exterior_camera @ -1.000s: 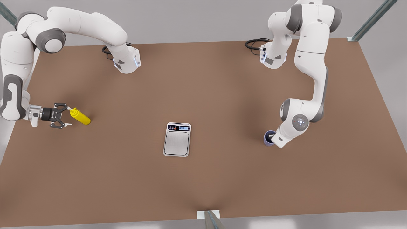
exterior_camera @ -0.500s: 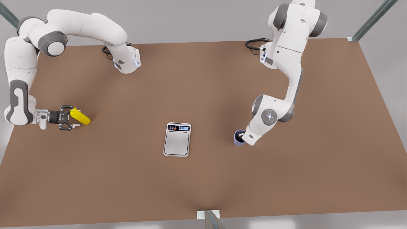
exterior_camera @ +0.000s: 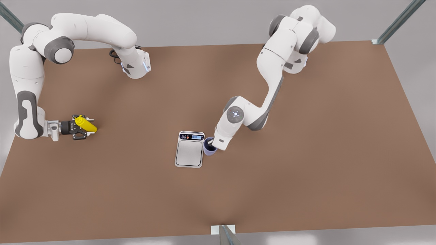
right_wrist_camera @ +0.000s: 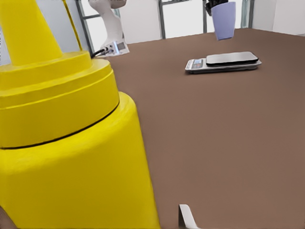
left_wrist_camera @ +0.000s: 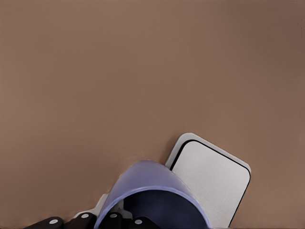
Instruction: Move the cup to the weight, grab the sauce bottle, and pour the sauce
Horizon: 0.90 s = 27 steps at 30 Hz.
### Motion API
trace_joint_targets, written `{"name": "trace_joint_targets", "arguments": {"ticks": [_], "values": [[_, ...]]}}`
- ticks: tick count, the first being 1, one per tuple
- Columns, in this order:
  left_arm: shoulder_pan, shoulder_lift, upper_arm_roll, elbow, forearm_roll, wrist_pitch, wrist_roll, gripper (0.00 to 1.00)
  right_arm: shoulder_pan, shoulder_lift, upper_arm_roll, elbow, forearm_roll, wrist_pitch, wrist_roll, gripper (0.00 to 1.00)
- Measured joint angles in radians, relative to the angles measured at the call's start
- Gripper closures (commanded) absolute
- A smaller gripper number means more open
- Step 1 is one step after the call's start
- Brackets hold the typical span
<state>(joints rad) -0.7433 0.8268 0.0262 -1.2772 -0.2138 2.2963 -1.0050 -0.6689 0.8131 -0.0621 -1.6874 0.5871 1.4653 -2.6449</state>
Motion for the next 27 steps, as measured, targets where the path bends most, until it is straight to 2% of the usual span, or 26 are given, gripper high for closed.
{"name": "trace_joint_targets", "arguments": {"ticks": [4, 10, 13, 14, 15, 19, 20, 23, 27], "values": [[-0.046, 0.128, 0.000, 0.182, 0.033, -0.004, -0.168, 0.79, -0.002, 0.000, -0.001, 0.004, -0.001, -0.003, 0.000, 0.45], [-0.108, 0.255, 0.001, 0.371, 0.080, -0.018, -0.253, 0.79, -0.008, 0.000, -0.001, 0.020, -0.002, -0.018, 0.013, 0.46], [-0.113, 0.267, 0.001, 0.374, 0.087, -0.006, -0.250, 0.47, 0.001, -0.017, 0.000, 0.098, 0.001, -0.096, 0.151, 0.45], [-0.112, 0.271, 0.001, 0.374, 0.086, -0.003, -0.247, 0.25, 0.005, -0.040, 0.013, 0.149, 0.000, -0.122, 0.251, 0.46], [-0.111, 0.274, 0.000, 0.374, 0.088, -0.002, -0.244, 0.16, 0.024, -0.065, 0.036, 0.216, -0.007, -0.136, 0.388, 0.46], [-0.111, 0.277, 0.000, 0.374, 0.093, -0.001, -0.245, 0.15, 0.186, -0.179, 0.034, 0.365, -0.061, -0.126, 0.752, 0.46], [-0.111, 0.275, 0.000, 0.374, 0.094, -0.009, -0.245, 0.00, 0.227, -0.201, 0.034, 0.412, -0.092, -0.126, 0.845, 0.45], [-0.112, 0.247, -0.003, 0.374, 0.094, -0.057, -0.254, 0.00, 0.433, -0.220, 0.033, 0.556, -0.252, -0.092, 1.105, 0.45], [-0.130, 0.210, -0.002, 0.374, 0.094, -0.097, -0.305, 0.00, 0.741, -0.236, 0.035, 0.555, -0.439, 0.097, 1.435, 0.46]]}}
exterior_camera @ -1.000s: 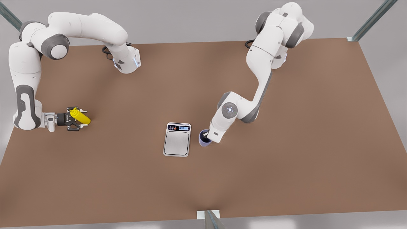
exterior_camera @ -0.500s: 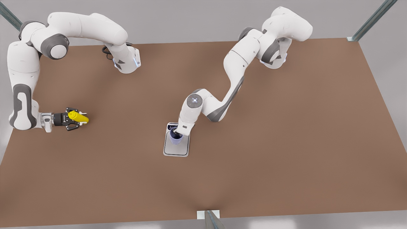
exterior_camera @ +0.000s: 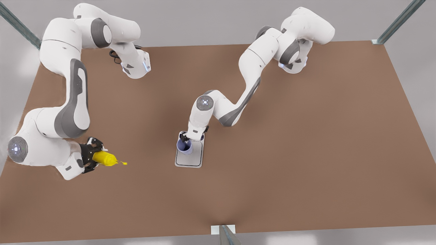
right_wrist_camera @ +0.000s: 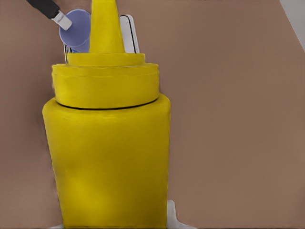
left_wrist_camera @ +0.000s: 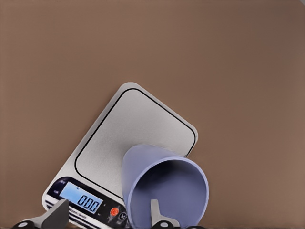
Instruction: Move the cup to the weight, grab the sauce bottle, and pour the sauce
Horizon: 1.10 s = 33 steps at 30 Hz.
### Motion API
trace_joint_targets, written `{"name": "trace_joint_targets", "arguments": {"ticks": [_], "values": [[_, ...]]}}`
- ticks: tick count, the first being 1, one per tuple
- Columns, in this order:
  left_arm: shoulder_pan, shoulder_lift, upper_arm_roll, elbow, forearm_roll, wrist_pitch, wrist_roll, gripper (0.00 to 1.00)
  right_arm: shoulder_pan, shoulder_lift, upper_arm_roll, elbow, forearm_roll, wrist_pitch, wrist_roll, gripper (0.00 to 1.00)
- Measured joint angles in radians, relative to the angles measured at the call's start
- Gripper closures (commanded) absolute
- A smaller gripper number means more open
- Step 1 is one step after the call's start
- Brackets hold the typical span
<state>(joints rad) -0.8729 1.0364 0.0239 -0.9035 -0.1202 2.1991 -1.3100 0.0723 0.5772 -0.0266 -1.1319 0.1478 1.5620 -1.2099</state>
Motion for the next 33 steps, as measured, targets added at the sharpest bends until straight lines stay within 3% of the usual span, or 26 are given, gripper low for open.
{"name": "trace_joint_targets", "arguments": {"ticks": [3, 8, 9, 11, 12, 13, 15, 18, 19, 20, 22, 28, 33], "values": [[0.002, -0.007, 0.001, 0.000, -0.001, -0.010, 0.000, 0.00, 0.084, -0.001, 0.001, -0.009, -0.037, 0.042, 0.128, 0.46], [0.018, -0.039, 0.001, -0.001, -0.002, -0.050, 0.014, 0.00, 0.089, -0.025, 0.001, -0.033, -0.057, 0.053, 0.151, 0.45], [0.057, -0.093, -0.004, -0.006, -0.007, -0.123, 0.040, 0.00, 0.090, -0.054, 0.002, -0.071, -0.097, 0.088, 0.151, 0.45], [0.179, -0.294, 0.035, -0.099, -0.061, -0.377, 0.280, 0.00, 0.143, -0.227, 0.008, -0.365, -0.222, 0.357, 0.164, 0.45], [0.268, -0.482, 0.120, -0.330, -0.093, -0.406, 0.500, 0.00, 0.169, -0.308, 0.008, -0.510, -0.307, 0.506, 0.169, 0.45], [0.302, -0.614, 0.307, -0.476, -0.130, -0.441, 0.765, 0.00, 0.196, -0.343, 0.008, -0.581, -0.383, 0.578, 0.171, 0.45], [0.292, -0.642, 0.660, -0.491, -0.185, -0.591, 1.244, 0.00, 0.276, -0.341, 0.008, -0.596, -0.533, 0.602, 0.310, 0.45], [0.300, -0.674, 0.782, -0.508, -0.202, -0.604, 1.487, 0.00, 0.383, -0.346, 0.008, -0.642, -0.705, 0.548, 0.636, 0.45], [0.418, -0.714, 0.690, -0.512, -0.203, -0.622, 1.518, 0.00, 0.427, -0.348, 0.007, -0.661, -0.744, 0.533, 0.723, 0.45], [0.677, -0.798, 0.385, -0.524, -0.202, -0.652, 1.513, 0.00, 0.467, -0.349, 0.007, -0.683, -0.817, 0.498, 0.837, 0.45], [0.880, -0.898, 0.021, -0.611, -0.098, -0.649, 1.387, 0.00, 0.520, -0.349, 0.008, -0.714, -0.904, 0.463, 0.937, 0.45], [0.882, -0.874, -0.001, -0.522, 0.055, -0.727, 1.376, 0.00, 0.627, -0.278, 0.008, -0.742, -1.240, 0.239, 1.020, 0.45], [0.885, -0.854, -0.002, -0.473, 0.088, -0.678, 1.360, 0.00, 0.632, -0.231, 0.008, -0.744, -1.310, 0.199, 1.089, 0.45]]}}
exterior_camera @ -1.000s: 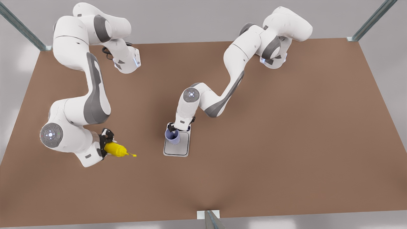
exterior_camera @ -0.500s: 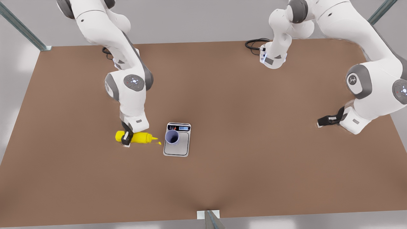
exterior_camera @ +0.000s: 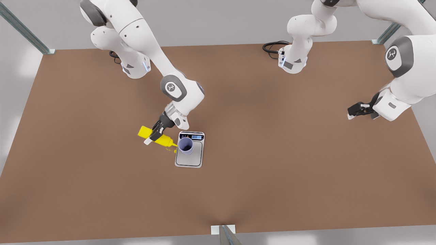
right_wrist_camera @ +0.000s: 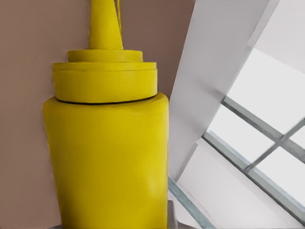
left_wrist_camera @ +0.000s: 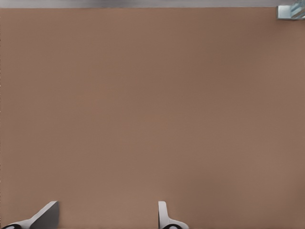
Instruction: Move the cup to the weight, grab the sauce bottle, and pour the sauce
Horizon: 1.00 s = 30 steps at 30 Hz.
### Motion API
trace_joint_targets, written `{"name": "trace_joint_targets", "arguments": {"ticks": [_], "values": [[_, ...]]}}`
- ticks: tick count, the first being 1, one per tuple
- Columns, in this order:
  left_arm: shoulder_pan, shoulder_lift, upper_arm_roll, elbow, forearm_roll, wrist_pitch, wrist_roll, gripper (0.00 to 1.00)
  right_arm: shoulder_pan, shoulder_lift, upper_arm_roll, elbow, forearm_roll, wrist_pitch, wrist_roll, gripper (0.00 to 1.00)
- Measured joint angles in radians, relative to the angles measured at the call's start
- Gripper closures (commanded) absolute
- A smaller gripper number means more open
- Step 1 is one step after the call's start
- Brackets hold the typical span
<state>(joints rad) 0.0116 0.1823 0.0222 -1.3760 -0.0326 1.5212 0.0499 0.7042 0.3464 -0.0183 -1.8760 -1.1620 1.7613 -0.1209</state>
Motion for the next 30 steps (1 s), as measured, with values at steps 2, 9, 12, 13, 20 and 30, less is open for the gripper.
{"name": "trace_joint_targets", "arguments": {"ticks": [2, 9, 12, 13, 20, 30], "values": [[-0.006, -0.003, -0.001, 0.019, 0.002, 0.030, -0.001, 0.00, 0.000, 0.018, 0.000, 0.003, -0.064, -0.025, 0.037, 0.45], [-0.009, -0.018, -0.001, 0.026, 0.011, 0.024, -0.001, 0.00, 0.084, 0.043, 0.002, 0.006, -0.105, -0.131, 0.142, 0.45], [-0.010, -0.015, -0.001, 0.027, 0.012, 0.025, -0.001, 0.00, 0.100, 0.057, 0.002, 0.002, -0.105, -0.140, 0.145, 0.45], [-0.010, -0.016, 0.001, 0.028, 0.012, 0.025, 0.000, 0.00, 0.102, 0.062, 0.002, 0.002, -0.105, -0.142, 0.145, 0.45], [-0.010, -0.015, 0.001, 0.049, 0.014, 0.023, 0.002, 0.00, 0.129, 0.129, 0.000, 0.001, -0.136, -0.195, 0.159, 0.45], [-0.012, -0.017, 0.001, 0.051, 0.017, 0.025, 0.002, 0.00, 0.136, 0.155, 0.000, 0.002, -0.151, -0.218, 0.158, 0.45]]}}
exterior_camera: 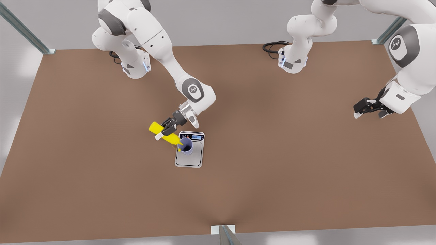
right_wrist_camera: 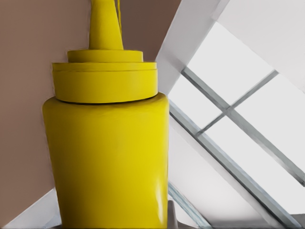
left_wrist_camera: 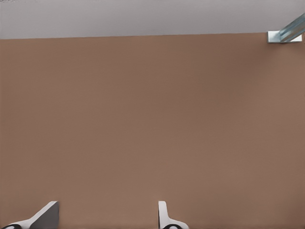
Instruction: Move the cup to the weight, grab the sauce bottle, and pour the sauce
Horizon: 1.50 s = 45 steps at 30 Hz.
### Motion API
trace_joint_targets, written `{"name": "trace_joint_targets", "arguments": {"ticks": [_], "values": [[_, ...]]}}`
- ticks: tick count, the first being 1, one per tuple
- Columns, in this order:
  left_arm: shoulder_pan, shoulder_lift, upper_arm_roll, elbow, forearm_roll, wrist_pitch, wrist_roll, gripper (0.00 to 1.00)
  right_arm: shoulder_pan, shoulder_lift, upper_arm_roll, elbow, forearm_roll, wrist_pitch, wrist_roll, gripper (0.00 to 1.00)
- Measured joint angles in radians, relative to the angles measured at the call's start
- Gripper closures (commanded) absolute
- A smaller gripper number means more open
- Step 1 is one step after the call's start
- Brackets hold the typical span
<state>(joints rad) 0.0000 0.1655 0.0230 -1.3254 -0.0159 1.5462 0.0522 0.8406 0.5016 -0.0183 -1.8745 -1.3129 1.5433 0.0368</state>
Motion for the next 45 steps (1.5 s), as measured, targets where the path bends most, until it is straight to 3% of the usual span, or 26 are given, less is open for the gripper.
{"name": "trace_joint_targets", "arguments": {"ticks": [10, 16, 21, 28, 32, 37, 40, 45], "values": [[0.000, 0.000, -0.015, 0.000, 0.037, -0.002, -0.002, 0.00, -0.070, -0.049, -0.002, 0.037, 0.060, 0.066, -0.010, 0.45], [0.000, 0.002, -0.014, 0.000, 0.042, 0.000, -0.003, 0.00, -0.252, -0.096, -0.002, 0.130, 0.450, 0.269, -0.143, 0.45], [0.000, 0.005, -0.014, 0.000, 0.044, 0.000, -0.003, 0.00, -0.483, -0.122, -0.006, 0.190, 0.903, 0.413, -0.566, 0.45], [0.000, 0.008, -0.014, 0.000, 0.045, -0.002, -0.003, 0.00, -0.761, -0.100, -0.008, 0.158, 1.337, 0.577, -1.083, 0.44], [0.000, 0.007, -0.014, 0.000, 0.049, 0.000, -0.003, 0.00, -0.831, -0.050, -0.008, 0.157, 1.682, 0.559, -1.475, 0.44], [0.001, 0.008, -0.012, 0.000, 0.051, 0.003, -0.002, 0.00, -0.928, 0.066, -0.004, 0.164, 2.107, 0.347, -1.936, 0.44], [0.002, 0.009, -0.012, 0.000, 0.052, 0.008, -0.003, 0.00, -0.966, 0.124, -0.003, 0.164, 2.338, 0.127, -2.080, 0.44], [0.001, 0.009, -0.012, 0.000, 0.053, 0.009, -0.003, 0.00, -1.005, 0.179, -0.006, 0.170, 2.378, 0.025, -2.264, 0.44]]}}
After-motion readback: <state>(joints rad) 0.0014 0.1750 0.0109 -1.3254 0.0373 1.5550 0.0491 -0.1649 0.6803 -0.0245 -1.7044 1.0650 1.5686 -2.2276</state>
